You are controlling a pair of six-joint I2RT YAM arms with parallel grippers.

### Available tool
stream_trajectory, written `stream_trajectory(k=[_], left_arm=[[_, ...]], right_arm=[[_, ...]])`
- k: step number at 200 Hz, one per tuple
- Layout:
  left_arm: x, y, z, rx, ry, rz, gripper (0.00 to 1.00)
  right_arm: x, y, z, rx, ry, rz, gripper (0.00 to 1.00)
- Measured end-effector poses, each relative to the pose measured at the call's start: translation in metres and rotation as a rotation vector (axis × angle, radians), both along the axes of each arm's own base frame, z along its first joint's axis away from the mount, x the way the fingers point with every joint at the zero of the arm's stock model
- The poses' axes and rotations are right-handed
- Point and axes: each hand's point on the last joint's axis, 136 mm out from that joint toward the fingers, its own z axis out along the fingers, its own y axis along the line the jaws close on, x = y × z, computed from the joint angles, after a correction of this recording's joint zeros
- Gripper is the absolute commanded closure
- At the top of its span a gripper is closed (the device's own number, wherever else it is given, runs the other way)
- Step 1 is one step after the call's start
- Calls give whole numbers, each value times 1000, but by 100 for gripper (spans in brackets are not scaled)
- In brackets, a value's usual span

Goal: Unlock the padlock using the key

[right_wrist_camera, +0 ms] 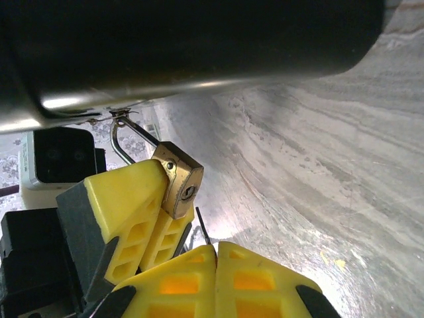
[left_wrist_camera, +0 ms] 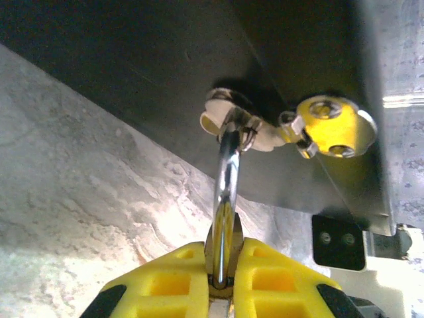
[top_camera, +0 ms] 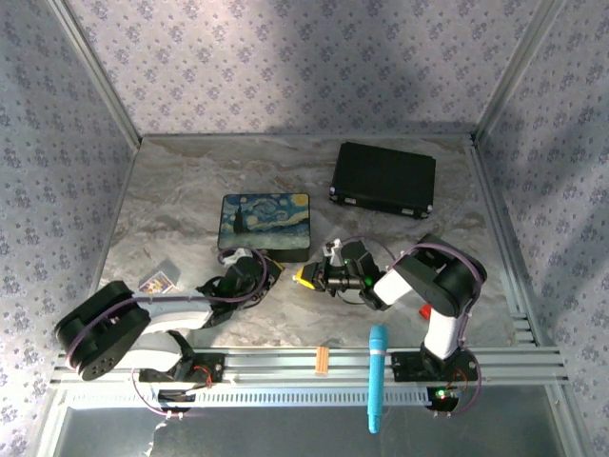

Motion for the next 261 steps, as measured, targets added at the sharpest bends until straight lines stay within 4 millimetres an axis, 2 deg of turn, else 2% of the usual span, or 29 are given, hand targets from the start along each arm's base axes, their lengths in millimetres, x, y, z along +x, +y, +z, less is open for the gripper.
stream_trajectory(k=[41,98,149,185,261], left_arm=[[0,-1,1,-24,7,8,100],[-1,4,4,-47,-1,21,100],[-1,2,6,-68,-3,21,100],[-1,-1,6,-87,6,16,100],[0,1,7,-108,3,30,100]], right_arm=[[1,3,-5,19,20,-1,100],[5,6,7,67,5,-11,100],[8,10,1,86,20,-19,100],[10,12,4,112,15,-24,100],[4,1,-2,106,34,-57,100]])
